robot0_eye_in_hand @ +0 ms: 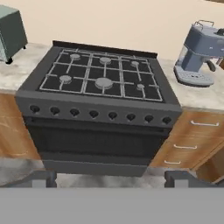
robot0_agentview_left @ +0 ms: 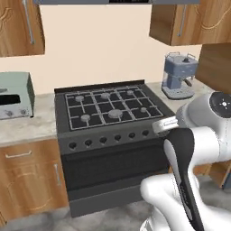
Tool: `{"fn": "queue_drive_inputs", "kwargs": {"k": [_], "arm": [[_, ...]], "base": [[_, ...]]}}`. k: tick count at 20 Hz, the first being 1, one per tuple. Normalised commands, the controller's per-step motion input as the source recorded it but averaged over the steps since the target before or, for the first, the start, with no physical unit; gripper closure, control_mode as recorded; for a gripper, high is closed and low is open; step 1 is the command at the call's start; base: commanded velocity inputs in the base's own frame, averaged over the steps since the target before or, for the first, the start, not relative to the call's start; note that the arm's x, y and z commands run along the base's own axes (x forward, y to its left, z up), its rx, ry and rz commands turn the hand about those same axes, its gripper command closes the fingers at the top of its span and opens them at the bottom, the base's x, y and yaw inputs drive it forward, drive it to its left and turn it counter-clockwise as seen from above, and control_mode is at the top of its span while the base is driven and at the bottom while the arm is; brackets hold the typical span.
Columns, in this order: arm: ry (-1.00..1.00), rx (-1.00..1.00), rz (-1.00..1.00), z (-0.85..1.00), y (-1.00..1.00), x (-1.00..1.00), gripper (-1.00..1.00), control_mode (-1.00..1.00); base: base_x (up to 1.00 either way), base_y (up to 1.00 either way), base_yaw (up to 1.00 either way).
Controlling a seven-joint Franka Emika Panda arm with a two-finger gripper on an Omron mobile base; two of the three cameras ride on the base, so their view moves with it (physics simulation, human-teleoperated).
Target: Navigate to the microwave.
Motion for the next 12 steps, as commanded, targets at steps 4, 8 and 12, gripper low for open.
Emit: {"fn": "queue_drive_inputs", "kwargs": {"k": [4,8,12], "arm": [[0.0,0.0,0.0,0.0,0.0,0.0,-1.0,1.0],[0.0,0.0,0.0,0.0,0.0,0.0,-1.0,1.0],[0.0,0.0,0.0,0.0,0.0,0.0,-1.0,1.0]], "base": [[0.01,-1.0,-0.6],[0.0,-0.99,-0.66],[0.03,-0.99,-0.64]]}}
